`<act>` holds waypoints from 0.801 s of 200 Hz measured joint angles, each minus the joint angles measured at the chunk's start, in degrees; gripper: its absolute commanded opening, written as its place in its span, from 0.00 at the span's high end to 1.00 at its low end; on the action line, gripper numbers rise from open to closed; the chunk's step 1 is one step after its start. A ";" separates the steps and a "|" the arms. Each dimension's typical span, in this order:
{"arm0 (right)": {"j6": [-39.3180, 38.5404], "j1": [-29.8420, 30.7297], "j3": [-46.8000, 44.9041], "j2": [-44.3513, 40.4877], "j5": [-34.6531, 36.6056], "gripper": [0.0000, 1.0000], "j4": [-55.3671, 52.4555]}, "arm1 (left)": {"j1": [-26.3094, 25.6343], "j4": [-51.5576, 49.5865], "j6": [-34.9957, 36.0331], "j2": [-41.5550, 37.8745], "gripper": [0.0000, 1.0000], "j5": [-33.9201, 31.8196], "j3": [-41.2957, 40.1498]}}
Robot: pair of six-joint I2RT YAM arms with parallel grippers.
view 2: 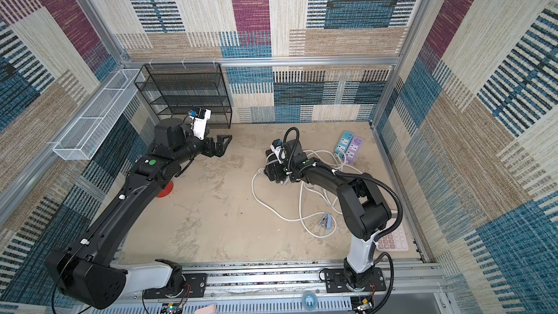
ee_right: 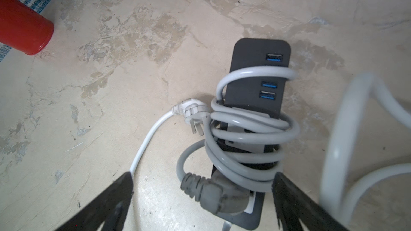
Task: Unwrap the cord wrapped around the power strip
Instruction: Adjust the power strip at the center of the board, then pick up the power strip from the center of the board.
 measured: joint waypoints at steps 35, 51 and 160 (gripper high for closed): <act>0.04 -0.04 -1.73 1.11 0.26 0.02 0.81 | -0.02 0.00 0.00 0.00 0.01 0.02 0.00; 0.24 -0.13 -2.27 1.57 0.76 0.02 1.18 | -0.02 0.00 0.00 0.00 0.01 0.02 0.00; 0.70 -0.46 -2.34 5.97 5.46 0.02 4.70 | -0.02 0.02 0.00 -0.09 0.01 0.26 0.00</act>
